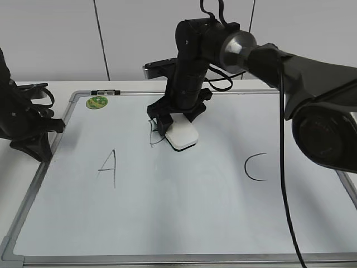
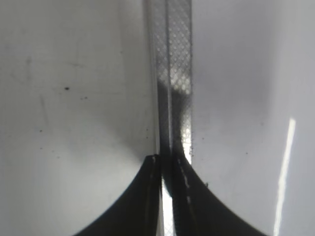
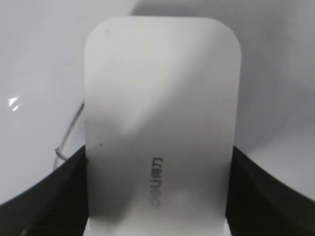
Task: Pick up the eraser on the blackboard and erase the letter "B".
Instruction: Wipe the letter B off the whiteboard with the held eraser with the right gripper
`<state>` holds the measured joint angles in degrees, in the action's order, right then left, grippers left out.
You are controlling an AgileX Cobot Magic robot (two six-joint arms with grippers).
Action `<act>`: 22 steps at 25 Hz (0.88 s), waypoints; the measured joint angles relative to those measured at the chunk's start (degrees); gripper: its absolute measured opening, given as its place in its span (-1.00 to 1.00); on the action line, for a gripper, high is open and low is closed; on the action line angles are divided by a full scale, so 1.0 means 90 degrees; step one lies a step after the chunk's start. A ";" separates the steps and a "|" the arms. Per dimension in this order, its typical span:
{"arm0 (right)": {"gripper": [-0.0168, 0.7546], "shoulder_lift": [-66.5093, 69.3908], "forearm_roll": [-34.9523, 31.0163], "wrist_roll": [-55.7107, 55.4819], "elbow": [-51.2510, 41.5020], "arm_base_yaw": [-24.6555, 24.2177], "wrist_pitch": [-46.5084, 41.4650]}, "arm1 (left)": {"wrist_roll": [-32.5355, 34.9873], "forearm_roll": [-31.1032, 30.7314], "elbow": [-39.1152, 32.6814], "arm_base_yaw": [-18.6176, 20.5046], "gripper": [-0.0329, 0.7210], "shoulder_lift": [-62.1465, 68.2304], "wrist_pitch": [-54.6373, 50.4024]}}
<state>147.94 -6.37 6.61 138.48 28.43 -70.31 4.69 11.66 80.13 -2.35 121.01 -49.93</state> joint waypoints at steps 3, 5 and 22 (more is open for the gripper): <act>0.44 0.0000 0.0063 -0.0015 0.0011 0.0000 0.0106 | 0.0000 0.0000 0.0000 0.0000 -0.82 0.0000 0.0000; 0.45 0.0000 0.0089 -0.0015 0.0011 0.0000 0.0141 | 0.0000 0.0000 0.0000 0.0000 -0.82 0.0000 0.0000; 0.49 0.0193 0.0067 -0.0020 0.0039 0.0000 0.0779 | 0.0000 0.0000 0.0000 0.0000 -0.82 0.0000 0.0000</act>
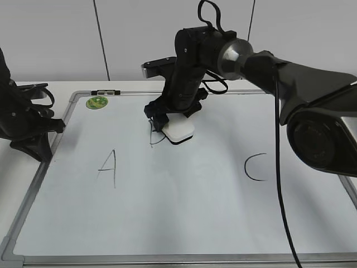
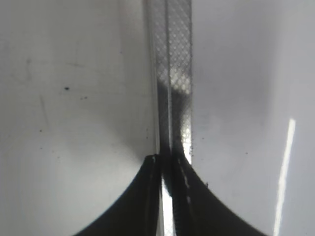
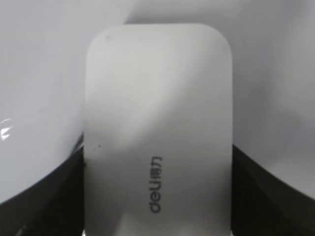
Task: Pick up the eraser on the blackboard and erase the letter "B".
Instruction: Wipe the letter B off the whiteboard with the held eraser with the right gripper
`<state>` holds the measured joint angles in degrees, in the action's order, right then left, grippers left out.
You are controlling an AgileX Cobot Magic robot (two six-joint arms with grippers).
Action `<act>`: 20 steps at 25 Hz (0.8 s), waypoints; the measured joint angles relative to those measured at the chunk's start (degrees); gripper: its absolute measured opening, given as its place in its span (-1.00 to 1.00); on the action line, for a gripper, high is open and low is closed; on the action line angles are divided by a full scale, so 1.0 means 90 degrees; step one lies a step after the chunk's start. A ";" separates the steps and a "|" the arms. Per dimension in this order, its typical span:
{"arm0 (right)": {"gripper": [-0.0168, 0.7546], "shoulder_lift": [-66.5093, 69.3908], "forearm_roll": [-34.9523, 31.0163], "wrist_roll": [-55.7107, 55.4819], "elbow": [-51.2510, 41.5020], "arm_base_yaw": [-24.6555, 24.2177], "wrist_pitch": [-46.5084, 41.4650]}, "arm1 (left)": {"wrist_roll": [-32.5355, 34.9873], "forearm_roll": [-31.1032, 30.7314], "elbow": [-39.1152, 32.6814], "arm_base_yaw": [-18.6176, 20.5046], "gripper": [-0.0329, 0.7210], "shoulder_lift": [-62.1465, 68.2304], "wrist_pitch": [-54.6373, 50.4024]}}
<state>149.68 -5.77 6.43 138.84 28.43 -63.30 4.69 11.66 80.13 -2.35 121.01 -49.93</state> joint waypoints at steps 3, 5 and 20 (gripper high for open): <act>0.49 0.0029 -0.0047 -0.0010 0.0028 0.0000 0.0038 | 0.0000 0.0000 0.0000 0.0000 -0.82 0.0000 0.0000; 0.49 0.0037 -0.0047 -0.0010 0.0028 0.0000 0.0038 | 0.0000 0.0000 0.0000 0.0000 -0.82 0.0000 0.0000; 0.45 0.0037 -0.0054 -0.0010 0.0041 0.0000 -0.0075 | 0.0000 0.0000 0.0000 0.0000 -0.82 0.0000 0.0000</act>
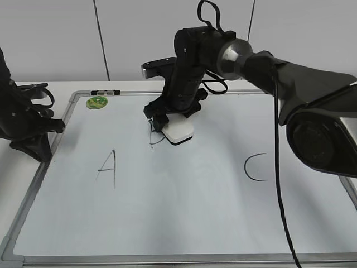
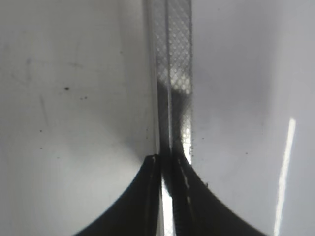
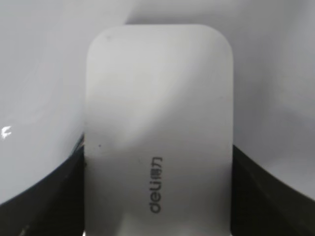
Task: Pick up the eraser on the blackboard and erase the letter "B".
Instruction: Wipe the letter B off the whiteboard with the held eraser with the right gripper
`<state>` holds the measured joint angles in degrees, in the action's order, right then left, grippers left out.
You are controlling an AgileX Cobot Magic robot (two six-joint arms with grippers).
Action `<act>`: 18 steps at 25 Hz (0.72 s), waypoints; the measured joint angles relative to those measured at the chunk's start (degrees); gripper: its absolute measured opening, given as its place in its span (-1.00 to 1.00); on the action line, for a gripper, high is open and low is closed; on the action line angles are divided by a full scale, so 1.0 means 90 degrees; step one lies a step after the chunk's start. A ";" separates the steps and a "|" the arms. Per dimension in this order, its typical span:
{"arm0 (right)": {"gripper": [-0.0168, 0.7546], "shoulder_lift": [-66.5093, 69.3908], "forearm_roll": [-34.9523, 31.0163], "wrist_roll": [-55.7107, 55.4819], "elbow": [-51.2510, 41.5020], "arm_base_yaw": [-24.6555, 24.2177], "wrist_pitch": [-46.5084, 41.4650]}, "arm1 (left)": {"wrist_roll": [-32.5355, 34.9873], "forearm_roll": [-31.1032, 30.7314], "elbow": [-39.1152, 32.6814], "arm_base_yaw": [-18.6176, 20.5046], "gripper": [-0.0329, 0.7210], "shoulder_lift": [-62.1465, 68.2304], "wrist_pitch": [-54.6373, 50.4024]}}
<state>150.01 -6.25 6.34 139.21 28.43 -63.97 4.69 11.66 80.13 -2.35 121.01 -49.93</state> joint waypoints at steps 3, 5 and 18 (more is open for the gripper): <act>0.45 0.0000 0.0042 0.0011 0.0000 0.0072 -0.0056 | 0.0000 0.0000 0.0000 0.0000 -0.82 0.0000 0.0000; 0.44 0.0000 0.0112 0.0025 0.0000 0.0172 -0.0094 | 0.0000 0.0000 0.0000 0.0000 -0.82 0.0000 0.0000; 0.44 0.0000 0.0251 0.0129 0.0000 0.0947 -0.0134 | 0.0000 0.0000 0.0000 0.0000 -0.81 0.0000 0.0000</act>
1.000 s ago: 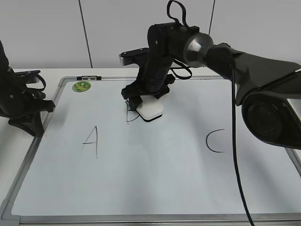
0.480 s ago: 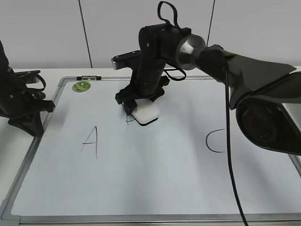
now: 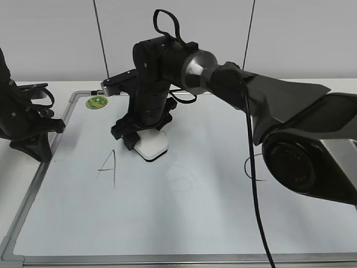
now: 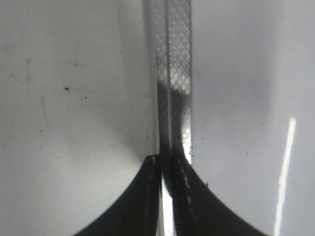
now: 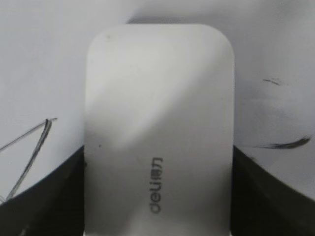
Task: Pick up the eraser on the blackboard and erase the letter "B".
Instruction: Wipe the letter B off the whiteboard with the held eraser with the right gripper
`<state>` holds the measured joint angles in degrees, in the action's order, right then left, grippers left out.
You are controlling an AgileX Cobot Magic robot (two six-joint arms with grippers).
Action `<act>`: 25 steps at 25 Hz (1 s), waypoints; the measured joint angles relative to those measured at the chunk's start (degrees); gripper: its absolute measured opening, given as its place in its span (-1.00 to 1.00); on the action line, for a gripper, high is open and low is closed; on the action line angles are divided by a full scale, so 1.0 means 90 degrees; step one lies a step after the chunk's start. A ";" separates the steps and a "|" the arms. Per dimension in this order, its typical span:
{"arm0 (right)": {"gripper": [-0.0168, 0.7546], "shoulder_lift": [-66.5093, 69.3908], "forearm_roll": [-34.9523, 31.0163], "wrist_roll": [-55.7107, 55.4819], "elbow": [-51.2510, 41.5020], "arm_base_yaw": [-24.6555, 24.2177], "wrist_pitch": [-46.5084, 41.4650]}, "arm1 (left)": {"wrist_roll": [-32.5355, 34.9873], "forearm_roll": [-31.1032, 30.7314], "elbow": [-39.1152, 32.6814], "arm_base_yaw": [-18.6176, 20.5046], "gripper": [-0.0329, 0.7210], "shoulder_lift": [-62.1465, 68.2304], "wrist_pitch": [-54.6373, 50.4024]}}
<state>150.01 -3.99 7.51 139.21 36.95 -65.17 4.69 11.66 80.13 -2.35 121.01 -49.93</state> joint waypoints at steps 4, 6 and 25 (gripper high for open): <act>0.44 0.0000 0.0260 -0.0030 0.0000 0.0024 0.0000 | 0.0000 0.0000 0.0000 0.0000 -0.81 0.0000 0.0000; 0.44 0.0000 0.0337 -0.0091 0.0000 0.0013 0.0011 | 0.0000 0.0000 0.0000 0.0000 -0.81 0.0000 0.0000; 0.44 0.0000 0.1041 -0.0649 0.0014 -0.0579 0.0011 | 0.0000 -0.0036 0.0000 0.0000 -0.80 0.0000 0.0000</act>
<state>150.01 5.37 1.67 139.33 31.74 -65.07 4.69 11.33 80.13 -2.35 121.01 -49.93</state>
